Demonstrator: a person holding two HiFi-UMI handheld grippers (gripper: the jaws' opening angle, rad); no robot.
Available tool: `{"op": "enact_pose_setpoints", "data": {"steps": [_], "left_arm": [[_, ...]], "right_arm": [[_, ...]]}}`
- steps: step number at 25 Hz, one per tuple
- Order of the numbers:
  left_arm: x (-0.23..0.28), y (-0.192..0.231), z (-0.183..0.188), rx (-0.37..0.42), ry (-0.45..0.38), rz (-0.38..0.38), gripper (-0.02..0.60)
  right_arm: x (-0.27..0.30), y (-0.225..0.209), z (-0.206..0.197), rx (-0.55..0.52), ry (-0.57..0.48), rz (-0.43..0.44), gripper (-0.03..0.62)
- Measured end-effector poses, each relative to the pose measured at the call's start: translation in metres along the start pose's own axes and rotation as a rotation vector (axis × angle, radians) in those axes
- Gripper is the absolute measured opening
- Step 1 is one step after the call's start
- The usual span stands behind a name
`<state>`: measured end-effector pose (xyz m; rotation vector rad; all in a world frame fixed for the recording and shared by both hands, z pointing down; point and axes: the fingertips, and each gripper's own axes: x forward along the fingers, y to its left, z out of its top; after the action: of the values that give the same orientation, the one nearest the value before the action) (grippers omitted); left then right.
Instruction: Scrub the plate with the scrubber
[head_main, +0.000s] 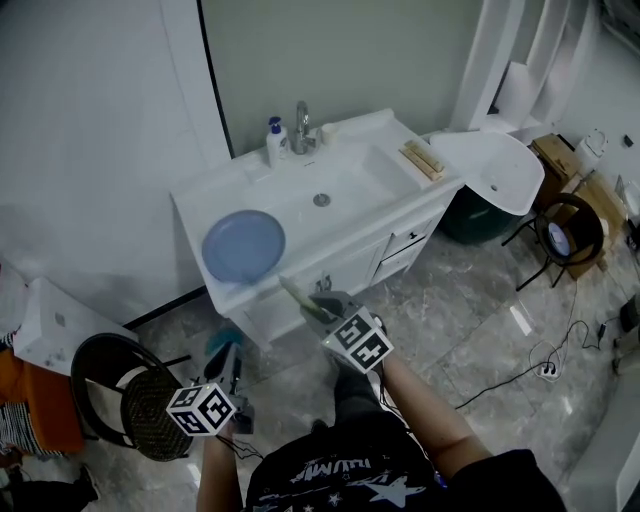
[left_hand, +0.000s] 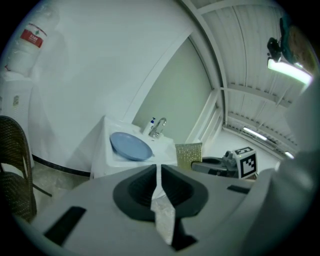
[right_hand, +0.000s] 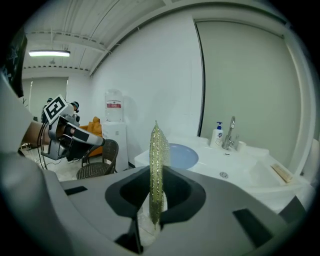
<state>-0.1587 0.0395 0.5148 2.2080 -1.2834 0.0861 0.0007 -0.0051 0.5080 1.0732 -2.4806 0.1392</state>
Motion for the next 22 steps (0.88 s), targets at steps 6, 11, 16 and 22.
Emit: {"op": "enact_pose_setpoints", "data": {"steps": [6,11,16,22], "left_arm": [[-0.023,-0.012,-0.018,-0.004,0.017,-0.047,0.040],[-0.031,-0.023,-0.033,-0.018,0.036,-0.075,0.040],[-0.033,-0.032,-0.043,-0.027,0.041,-0.092,0.040],[-0.034,-0.039,-0.053,-0.021,0.060,-0.077,0.040]], "right_arm": [[-0.023,0.036,-0.022,0.007,0.050,-0.009,0.069],[-0.038,0.050,-0.033,0.002,0.087,-0.007,0.069],[-0.046,0.054,-0.044,0.003,0.103,-0.009,0.069],[-0.058,0.062,-0.061,0.031,0.113,0.005,0.069]]}}
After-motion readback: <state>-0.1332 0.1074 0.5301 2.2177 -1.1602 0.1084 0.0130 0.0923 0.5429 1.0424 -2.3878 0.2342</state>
